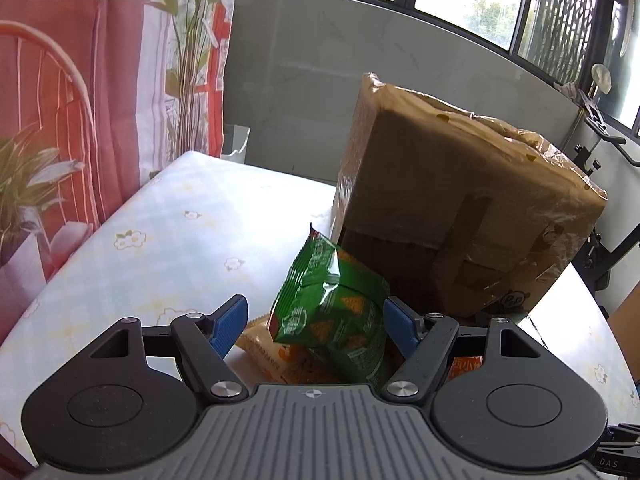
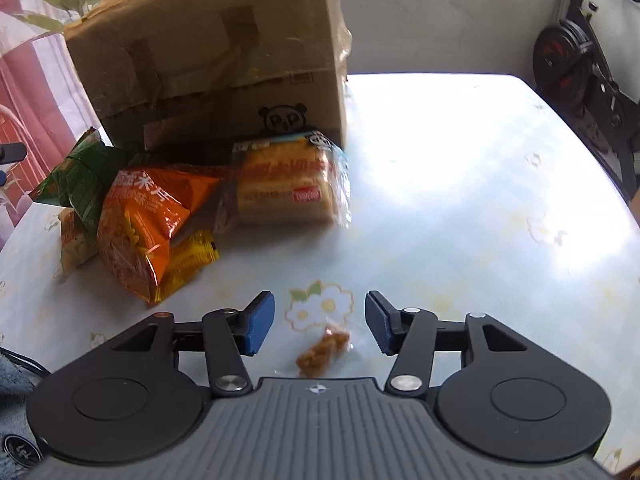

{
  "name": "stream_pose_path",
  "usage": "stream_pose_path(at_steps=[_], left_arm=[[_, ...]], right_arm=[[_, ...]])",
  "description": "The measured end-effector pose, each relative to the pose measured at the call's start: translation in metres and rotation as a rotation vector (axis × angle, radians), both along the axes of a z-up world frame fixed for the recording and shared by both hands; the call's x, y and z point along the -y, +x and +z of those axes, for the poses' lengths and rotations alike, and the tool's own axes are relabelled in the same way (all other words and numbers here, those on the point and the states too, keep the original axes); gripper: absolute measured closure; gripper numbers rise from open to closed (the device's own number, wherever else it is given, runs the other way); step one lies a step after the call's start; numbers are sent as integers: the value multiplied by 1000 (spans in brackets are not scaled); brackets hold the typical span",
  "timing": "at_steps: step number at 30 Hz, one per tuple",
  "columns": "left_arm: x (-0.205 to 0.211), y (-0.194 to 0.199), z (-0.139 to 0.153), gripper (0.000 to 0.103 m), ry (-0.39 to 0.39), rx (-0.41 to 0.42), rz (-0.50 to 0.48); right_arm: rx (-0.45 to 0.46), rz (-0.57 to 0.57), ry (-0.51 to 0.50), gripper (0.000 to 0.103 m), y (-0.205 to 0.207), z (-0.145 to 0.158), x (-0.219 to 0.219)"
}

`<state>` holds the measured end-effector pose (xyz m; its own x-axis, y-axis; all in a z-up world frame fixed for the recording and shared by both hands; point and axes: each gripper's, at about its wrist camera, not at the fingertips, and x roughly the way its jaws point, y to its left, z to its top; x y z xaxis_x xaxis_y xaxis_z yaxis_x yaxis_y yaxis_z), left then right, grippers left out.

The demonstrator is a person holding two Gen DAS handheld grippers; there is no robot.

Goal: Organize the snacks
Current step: 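Grasp the small twisted pastry with right tool while left tool grasps green chip bag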

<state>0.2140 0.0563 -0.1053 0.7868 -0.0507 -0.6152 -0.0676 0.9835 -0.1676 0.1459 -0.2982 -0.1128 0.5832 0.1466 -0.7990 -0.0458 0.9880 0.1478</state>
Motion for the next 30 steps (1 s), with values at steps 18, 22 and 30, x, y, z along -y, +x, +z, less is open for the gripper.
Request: stream_pose_path(at_steps=[18, 22, 30], left_arm=[[10, -7, -23, 27, -10, -82, -28], [9, -7, -25, 27, -7, -87, -24], [7, -5, -28, 27, -11, -89, -12]], right_arm=[[68, 205, -86, 85, 15, -18, -31], [100, 243, -68, 85, 23, -22, -39], [173, 241, -47, 85, 29, -30, -40]])
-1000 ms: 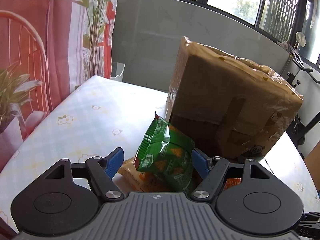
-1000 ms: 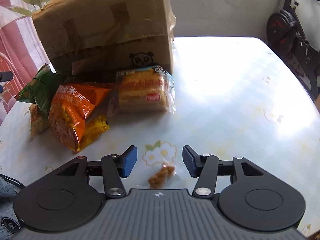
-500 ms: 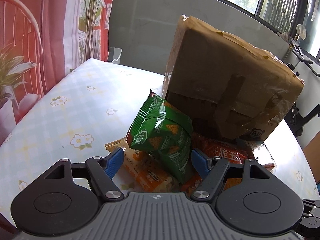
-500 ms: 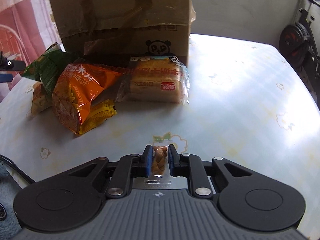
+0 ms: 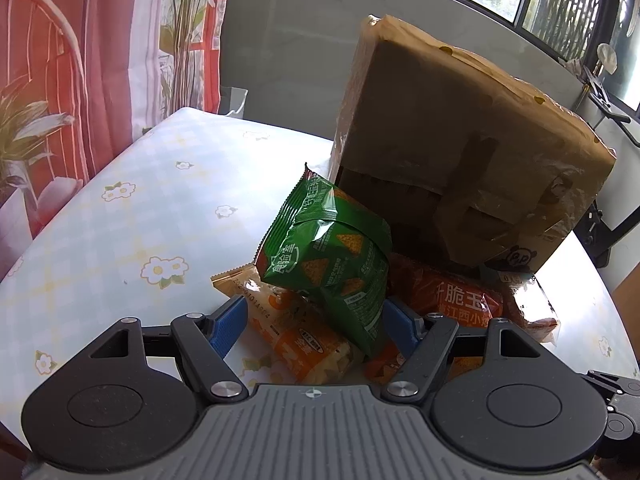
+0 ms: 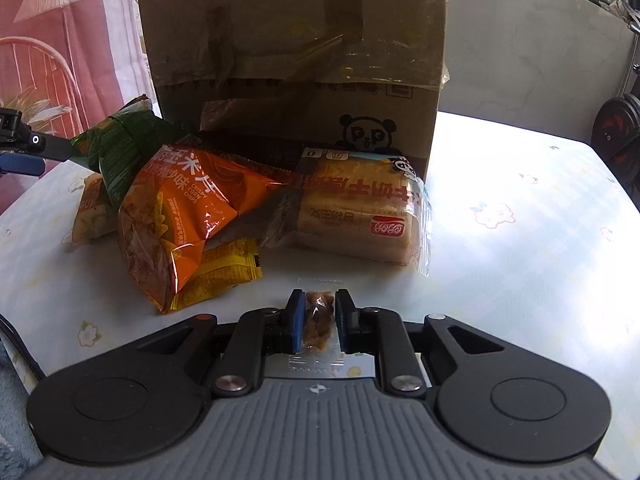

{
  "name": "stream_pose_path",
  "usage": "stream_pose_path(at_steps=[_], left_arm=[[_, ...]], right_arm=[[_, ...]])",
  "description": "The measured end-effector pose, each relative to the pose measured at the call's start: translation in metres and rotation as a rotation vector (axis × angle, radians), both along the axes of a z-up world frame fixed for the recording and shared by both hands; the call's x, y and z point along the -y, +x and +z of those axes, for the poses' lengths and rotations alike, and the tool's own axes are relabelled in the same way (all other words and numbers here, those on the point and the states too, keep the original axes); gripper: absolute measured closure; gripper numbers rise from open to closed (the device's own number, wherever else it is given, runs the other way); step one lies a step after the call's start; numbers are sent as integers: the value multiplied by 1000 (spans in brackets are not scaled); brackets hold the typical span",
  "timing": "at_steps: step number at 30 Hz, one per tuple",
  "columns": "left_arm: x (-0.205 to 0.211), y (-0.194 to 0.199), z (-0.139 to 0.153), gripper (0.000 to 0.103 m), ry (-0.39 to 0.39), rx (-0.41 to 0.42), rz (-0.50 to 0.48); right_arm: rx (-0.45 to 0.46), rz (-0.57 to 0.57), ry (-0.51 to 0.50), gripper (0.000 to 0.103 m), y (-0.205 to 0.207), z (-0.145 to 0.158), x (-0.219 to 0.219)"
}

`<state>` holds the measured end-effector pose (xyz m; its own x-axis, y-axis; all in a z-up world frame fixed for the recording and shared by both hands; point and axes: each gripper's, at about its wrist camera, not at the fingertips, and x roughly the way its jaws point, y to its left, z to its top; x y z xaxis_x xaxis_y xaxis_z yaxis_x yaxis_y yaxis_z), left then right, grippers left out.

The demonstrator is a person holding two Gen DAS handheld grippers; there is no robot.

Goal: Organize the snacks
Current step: 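Grasp the small twisted pastry with right tool while left tool grasps green chip bag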

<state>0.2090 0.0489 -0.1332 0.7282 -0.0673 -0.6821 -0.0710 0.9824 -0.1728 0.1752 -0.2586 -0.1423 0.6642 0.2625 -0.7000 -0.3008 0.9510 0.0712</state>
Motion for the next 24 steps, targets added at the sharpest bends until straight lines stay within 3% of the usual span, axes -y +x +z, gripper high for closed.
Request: stream_pose_path(at_steps=[6, 10, 15, 21, 24], left_arm=[[-2, 22, -13, 26, -37, -17, 36], [0, 37, -27, 26, -100, -44, 39], [12, 52, -32, 21, -29, -24, 42], [7, 61, -35, 16, -50, -10, 77], [4, 62, -34, 21, -68, -1, 83]], right_arm=[[-2, -17, 70, 85, -1, -2, 10], [2, -16, 78, 85, -2, -2, 12], [1, -20, 97, 85, -3, -3, 16], [1, -27, 108, 85, -4, -4, 17], [0, -28, 110, 85, -5, -3, 17]])
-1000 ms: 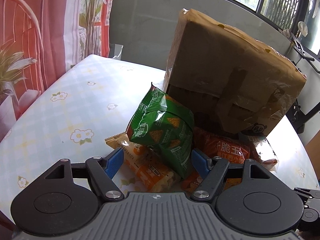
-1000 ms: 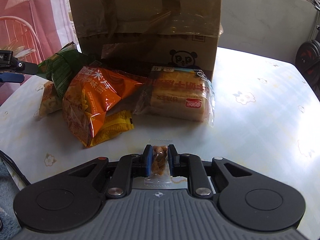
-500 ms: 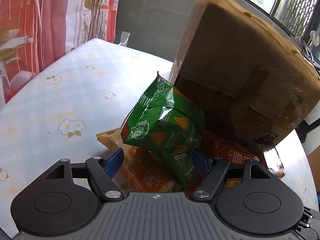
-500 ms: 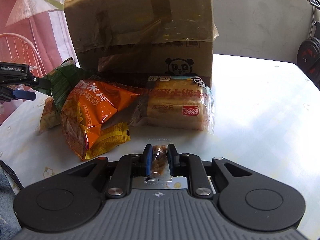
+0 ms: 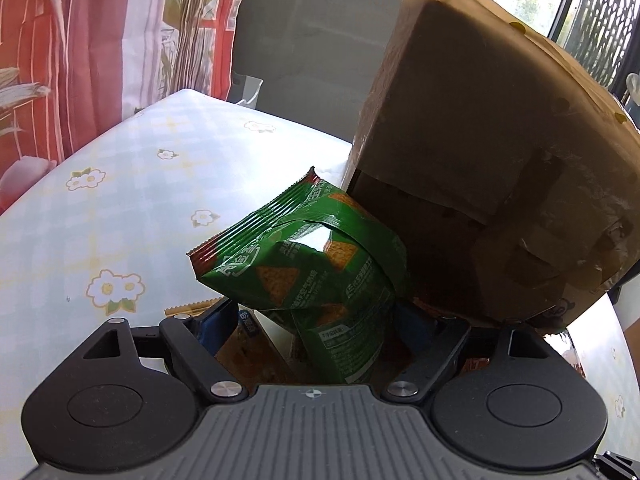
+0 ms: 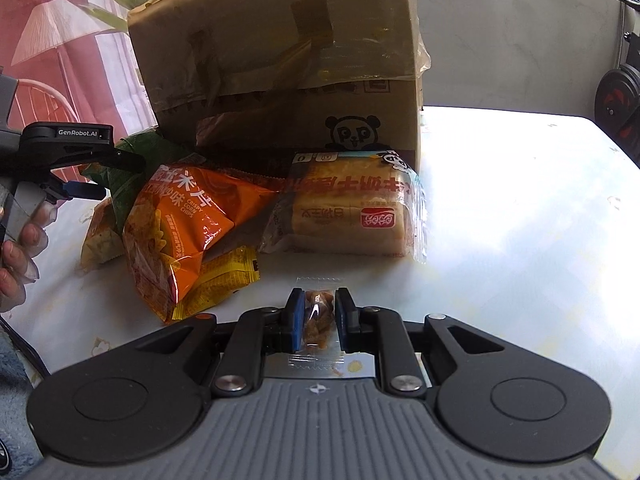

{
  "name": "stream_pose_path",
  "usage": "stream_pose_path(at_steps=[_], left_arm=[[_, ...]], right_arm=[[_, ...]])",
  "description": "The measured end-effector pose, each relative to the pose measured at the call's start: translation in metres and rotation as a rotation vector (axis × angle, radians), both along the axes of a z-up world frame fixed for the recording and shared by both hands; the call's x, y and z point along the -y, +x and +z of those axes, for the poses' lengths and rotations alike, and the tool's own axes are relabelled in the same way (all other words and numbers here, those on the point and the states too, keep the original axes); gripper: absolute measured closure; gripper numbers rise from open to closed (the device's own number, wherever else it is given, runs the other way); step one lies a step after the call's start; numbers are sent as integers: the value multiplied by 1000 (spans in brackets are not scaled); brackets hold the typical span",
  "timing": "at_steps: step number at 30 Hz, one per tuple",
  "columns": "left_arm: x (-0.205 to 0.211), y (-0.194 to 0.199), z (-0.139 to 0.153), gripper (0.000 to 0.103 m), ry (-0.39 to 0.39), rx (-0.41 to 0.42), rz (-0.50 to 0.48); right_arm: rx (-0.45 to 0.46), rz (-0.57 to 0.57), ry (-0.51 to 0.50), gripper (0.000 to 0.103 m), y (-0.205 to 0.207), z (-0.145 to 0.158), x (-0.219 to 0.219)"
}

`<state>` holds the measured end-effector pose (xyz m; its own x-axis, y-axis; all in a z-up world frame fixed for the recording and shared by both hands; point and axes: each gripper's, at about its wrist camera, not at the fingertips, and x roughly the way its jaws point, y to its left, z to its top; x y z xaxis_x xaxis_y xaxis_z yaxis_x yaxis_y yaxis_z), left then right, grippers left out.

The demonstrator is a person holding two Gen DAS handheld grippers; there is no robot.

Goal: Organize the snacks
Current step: 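Grasp the small twisted pastry with right tool while left tool grasps green chip bag, then carry both snacks over the box and open both tools to drop them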

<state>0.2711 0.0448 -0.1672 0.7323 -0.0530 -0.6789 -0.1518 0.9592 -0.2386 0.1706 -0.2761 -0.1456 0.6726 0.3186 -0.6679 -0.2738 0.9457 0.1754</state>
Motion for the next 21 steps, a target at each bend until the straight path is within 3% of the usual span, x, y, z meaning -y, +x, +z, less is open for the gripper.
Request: stream_pose_path(at_steps=[4, 14, 21], left_arm=[[5, -11, 11, 36, 79, 36, -15], [-15, -57, 44, 38, 66, 85, -31], [-19, -88, 68, 38, 101, 169, -24]], right_arm=[[-3, -1, -6, 85, 0, 1, -1], [-16, -39, 16, 85, -6, 8, 5], [60, -54, 62, 85, -12, 32, 12]])
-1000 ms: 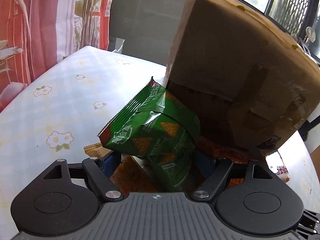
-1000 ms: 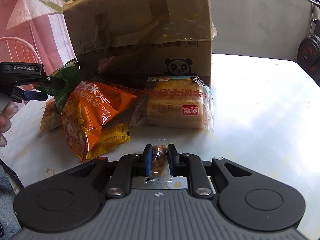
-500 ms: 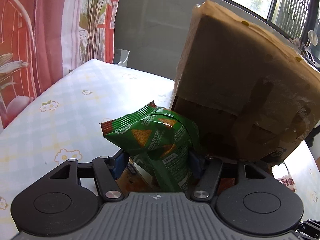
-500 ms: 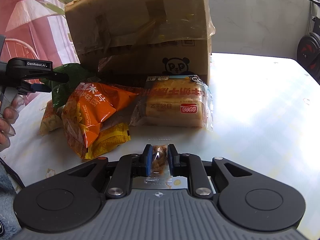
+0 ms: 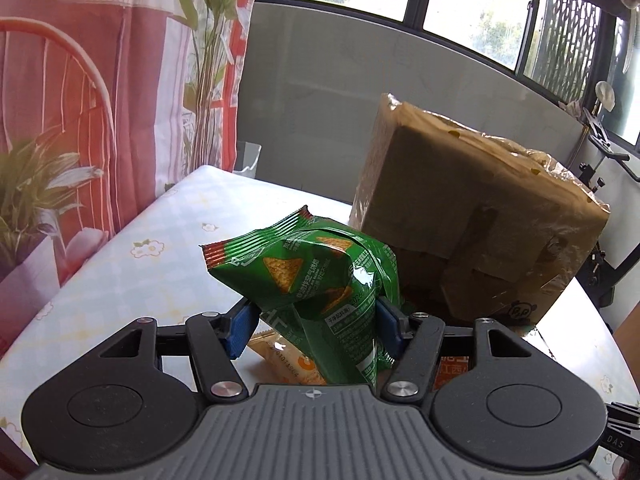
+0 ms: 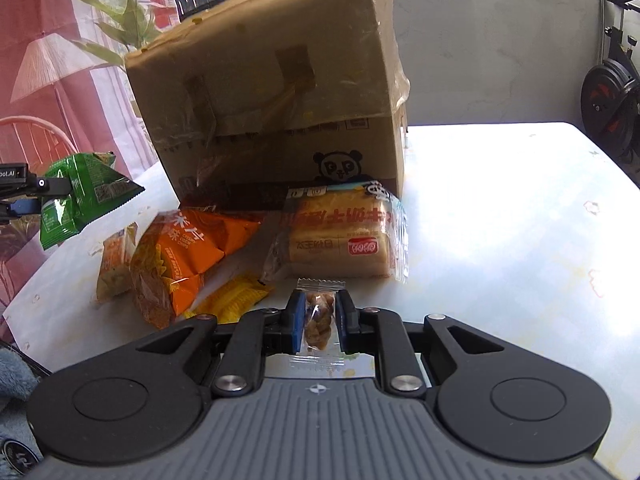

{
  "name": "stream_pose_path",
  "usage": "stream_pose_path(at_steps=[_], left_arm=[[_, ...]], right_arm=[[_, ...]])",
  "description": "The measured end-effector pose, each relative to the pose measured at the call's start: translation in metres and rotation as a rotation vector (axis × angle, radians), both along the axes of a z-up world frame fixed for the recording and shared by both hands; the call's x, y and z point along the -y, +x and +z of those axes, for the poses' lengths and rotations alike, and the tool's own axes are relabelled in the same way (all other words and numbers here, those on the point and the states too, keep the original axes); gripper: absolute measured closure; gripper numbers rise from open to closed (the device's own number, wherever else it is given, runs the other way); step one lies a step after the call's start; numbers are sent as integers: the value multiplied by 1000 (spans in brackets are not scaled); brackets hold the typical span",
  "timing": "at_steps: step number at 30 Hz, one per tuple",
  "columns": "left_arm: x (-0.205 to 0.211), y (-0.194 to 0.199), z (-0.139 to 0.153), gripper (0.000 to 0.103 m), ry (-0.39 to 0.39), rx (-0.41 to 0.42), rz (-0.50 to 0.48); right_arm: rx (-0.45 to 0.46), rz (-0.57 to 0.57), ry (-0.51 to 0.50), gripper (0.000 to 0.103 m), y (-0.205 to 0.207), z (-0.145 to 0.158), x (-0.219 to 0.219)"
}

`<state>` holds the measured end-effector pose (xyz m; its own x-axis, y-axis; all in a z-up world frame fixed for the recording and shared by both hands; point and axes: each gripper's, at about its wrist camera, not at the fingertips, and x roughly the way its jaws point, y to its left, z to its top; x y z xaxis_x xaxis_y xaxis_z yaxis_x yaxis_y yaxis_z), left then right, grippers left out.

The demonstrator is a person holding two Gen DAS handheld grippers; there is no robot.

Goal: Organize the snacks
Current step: 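Carry both snacks over the box and open both tools to drop them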

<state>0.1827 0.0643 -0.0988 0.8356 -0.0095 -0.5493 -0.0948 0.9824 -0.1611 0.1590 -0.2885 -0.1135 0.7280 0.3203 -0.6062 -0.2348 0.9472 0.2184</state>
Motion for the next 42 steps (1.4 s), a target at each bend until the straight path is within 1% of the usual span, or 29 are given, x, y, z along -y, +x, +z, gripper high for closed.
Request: stream_pose_path(at_steps=[4, 7, 10, 14, 16, 20, 22, 24, 28, 32, 35, 37, 39, 41, 42], left_arm=[[3, -4, 15, 38, 5, 48, -8], [12, -6, 32, 38, 33, 110, -33], [21, -5, 53, 38, 64, 174, -72], [33, 14, 88, 38, 109, 271, -126], [40, 24, 107, 38, 103, 318, -150], [62, 57, 131, 38, 78, 342, -224], [76, 76, 135, 37, 86, 343, -253], [92, 102, 133, 37, 95, 321, -266], [111, 160, 115, 37, 51, 228, -260], [131, 198, 88, 35, 96, 171, -297], [135, 212, 74, 31, 76, 133, -323], [134, 214, 70, 25, 70, 117, -325], [128, 210, 70, 21, 71, 128, -314], [116, 205, 72, 21, 55, 134, -305], [109, 202, 74, 21, 41, 128, -301]], right_arm=[[45, 9, 10, 85, 3, 15, -1], [87, 15, 23, 85, 10, 31, -1], [144, 28, 39, 85, 21, 52, -2], [242, 56, 49, 85, 45, 92, -2], [291, 58, 51, 85, 60, 111, -3], [363, 48, 67, 85, 92, 141, -7], [392, 50, 40, 85, 108, 149, -14], [399, 44, 17, 85, 126, 152, -19], [347, -13, 2, 85, 167, 147, -26], [285, -57, -3, 85, 191, 134, -31], [254, -95, -23, 85, 199, 124, -32], [245, -97, -23, 83, 197, 121, -27], [249, -87, -16, 77, 193, 120, -24], [257, -84, -17, 73, 187, 122, -22], [262, -84, -14, 72, 184, 123, -21]])
